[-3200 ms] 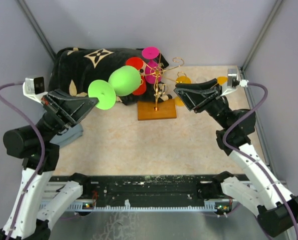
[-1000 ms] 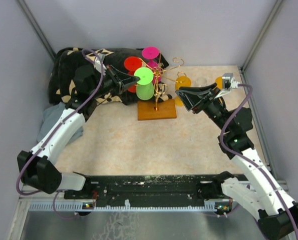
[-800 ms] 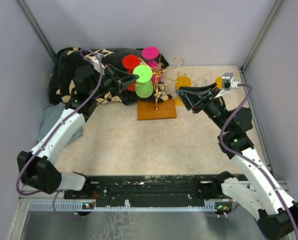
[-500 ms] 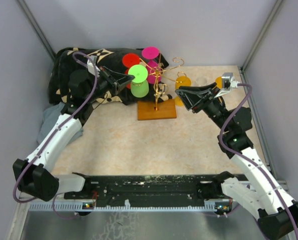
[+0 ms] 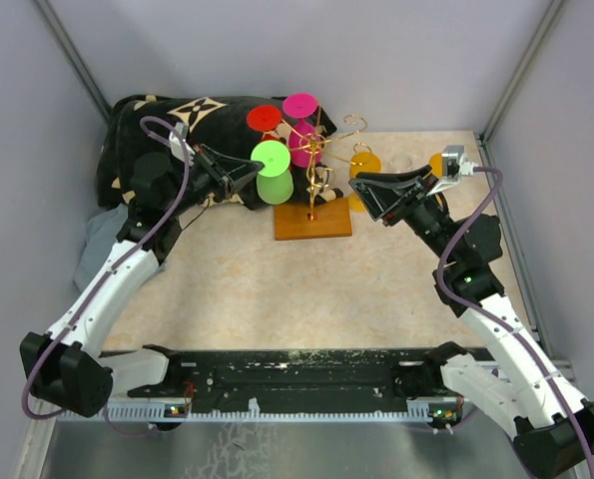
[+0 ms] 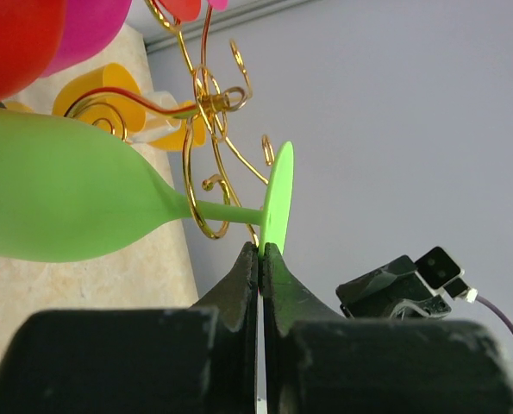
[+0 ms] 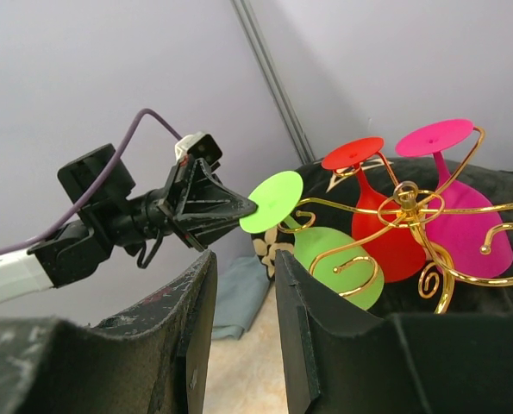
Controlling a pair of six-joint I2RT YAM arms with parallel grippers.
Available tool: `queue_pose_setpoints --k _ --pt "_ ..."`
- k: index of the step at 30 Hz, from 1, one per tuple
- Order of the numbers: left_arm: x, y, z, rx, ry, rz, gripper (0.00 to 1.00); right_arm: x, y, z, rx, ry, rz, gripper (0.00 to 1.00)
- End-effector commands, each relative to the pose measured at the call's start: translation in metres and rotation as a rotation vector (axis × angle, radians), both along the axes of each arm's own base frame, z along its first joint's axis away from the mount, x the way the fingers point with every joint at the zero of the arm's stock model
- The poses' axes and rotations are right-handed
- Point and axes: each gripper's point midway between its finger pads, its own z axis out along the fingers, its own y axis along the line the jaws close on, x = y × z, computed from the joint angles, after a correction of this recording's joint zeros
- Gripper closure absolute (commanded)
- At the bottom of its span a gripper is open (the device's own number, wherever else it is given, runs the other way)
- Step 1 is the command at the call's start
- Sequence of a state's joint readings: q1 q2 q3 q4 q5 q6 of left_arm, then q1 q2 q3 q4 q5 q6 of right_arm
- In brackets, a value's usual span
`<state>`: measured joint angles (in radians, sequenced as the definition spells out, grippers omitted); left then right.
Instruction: Place the wine glass upside down on the wine glass rack
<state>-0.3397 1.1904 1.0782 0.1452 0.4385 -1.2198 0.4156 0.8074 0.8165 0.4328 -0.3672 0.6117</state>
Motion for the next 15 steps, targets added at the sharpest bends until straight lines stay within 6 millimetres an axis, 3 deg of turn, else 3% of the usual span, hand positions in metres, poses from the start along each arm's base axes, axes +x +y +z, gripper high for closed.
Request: queue_pose_setpoints --k 1,8,15 --pt "-0.01 -0.008 0.005 -0.021 -0.035 -0.08 1.0 -0.003 -0.004 0.013 0.026 -0.046 -0.011 0.66" --pt "-0.01 -0.014 -0.008 -0.009 -0.013 -0.109 1.0 -0.002 -0.006 0.012 0.025 -0.043 -0.023 0.66" --pt "-0.012 -0.014 -0.021 0.002 -0.004 -0.111 0.88 0.008 -0.016 0.012 0.019 -0.017 -0.106 0.66"
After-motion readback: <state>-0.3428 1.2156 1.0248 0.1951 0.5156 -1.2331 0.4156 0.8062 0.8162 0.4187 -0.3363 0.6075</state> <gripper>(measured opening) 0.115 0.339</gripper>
